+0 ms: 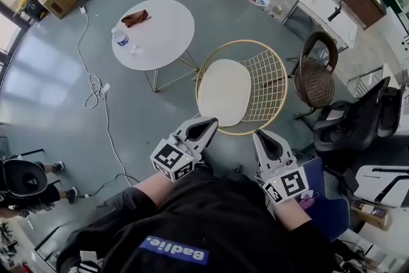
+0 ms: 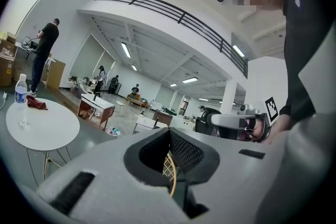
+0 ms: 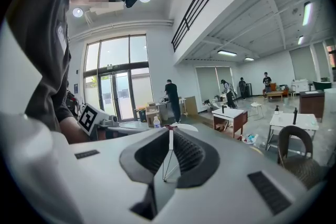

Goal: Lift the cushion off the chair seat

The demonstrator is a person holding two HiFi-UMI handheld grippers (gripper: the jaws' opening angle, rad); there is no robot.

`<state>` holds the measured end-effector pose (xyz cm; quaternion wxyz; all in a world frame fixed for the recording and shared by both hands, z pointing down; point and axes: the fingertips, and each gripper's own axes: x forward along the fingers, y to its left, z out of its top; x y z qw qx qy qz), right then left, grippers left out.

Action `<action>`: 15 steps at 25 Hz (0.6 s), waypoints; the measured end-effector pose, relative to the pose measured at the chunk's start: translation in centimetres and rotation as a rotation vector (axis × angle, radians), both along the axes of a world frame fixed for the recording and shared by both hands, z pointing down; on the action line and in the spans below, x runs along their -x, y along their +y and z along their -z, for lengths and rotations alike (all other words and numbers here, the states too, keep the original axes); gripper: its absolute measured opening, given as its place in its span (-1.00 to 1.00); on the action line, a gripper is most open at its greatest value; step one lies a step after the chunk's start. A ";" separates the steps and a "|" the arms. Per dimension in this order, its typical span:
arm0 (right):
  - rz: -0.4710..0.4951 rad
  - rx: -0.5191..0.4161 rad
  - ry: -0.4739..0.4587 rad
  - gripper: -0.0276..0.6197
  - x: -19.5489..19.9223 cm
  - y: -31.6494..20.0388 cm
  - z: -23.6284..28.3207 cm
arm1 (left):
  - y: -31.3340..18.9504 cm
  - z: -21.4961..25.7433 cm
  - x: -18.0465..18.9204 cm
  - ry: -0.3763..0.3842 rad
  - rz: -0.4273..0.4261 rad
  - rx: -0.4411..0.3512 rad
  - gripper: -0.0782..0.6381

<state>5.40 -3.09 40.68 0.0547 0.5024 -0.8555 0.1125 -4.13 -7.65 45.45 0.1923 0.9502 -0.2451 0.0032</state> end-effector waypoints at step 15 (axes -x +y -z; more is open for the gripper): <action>0.127 0.089 0.013 -0.79 0.3 -5.2 -6.5 | -5.7 -9.1 2.5 -0.117 0.201 0.125 -0.73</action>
